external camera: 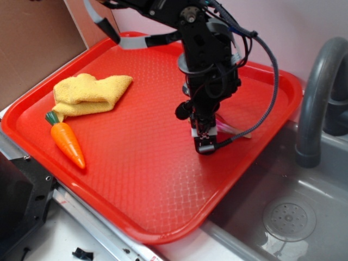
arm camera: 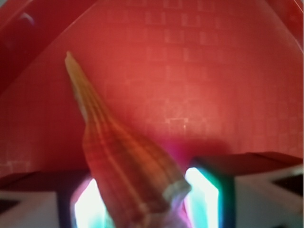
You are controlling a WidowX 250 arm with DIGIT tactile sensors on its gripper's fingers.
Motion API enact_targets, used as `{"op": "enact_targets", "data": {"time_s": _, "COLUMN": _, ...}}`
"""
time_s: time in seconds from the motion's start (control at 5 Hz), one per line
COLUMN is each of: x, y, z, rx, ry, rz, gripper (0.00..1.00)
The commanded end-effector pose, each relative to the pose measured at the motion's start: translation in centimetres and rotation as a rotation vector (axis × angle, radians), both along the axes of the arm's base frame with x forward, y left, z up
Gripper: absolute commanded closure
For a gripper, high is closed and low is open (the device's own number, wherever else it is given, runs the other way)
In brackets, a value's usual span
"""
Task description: Grab the shell.
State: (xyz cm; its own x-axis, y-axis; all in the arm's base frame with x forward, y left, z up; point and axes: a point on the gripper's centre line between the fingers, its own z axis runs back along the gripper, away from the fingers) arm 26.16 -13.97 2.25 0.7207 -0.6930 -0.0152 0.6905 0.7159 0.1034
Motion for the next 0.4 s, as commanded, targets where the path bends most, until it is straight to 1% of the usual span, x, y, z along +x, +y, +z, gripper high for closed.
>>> {"op": "enact_targets", "data": {"time_s": 0.0, "x": -1.0, "y": 0.9, "z": 5.8, "rx": -0.031, "ry": -0.003, "rz": 0.286, "gripper": 1.00}}
{"op": "enact_targets", "data": {"time_s": 0.2, "x": -2.9, "y": 3.1, "z": 10.4, "rx": -0.100, "ry": -0.033, "rz": 0.535, "gripper": 1.00}}
